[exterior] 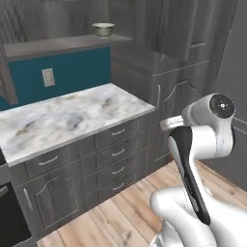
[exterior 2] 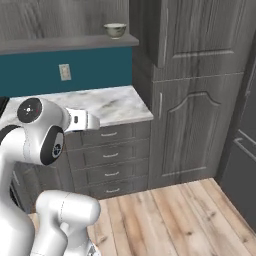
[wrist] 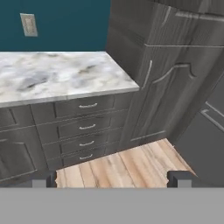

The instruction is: Take the smaller bowl and place it next to the appetizer plate on the dining counter , and place the larger bowl next to the plate with cooked food.

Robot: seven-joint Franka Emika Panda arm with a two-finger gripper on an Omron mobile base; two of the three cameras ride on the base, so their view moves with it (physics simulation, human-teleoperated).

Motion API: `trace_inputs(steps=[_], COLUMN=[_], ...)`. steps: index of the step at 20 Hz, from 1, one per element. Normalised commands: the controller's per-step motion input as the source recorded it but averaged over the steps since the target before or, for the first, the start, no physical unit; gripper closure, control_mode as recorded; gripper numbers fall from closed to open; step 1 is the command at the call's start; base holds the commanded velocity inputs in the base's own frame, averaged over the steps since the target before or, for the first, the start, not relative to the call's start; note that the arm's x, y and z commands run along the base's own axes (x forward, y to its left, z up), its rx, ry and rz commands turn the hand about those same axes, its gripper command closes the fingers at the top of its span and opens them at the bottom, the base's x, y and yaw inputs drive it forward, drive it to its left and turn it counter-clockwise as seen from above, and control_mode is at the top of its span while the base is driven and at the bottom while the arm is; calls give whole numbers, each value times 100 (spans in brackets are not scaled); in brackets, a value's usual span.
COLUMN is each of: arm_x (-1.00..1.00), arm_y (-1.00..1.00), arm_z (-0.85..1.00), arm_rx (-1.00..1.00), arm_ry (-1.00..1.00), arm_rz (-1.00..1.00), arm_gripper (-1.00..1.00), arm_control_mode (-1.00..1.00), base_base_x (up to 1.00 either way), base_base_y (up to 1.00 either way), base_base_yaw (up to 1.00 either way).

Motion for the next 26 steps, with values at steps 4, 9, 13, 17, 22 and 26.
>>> trace_inputs(steps=[4,9,13,17,22,26], arm_x=[0,0,0,0,0,0], arm_y=[0,0,0,0,0,0], arm_z=[0,0,0,0,0,0], arm_rx=[0,0,0,0,0,0], arm_ry=[0,0,0,0,0,0], arm_rz=[0,0,0,0,0,0], arm_gripper=[-100,-100,-100,-100,-100,-100], arm_control_mode=[100,100,100,100,100,100], base_base_x=[100,100,100,100,100,92], base_base_y=[-3,-12,-35,-30,11,20], base_base_yaw=[15,12,5,5,1,0])
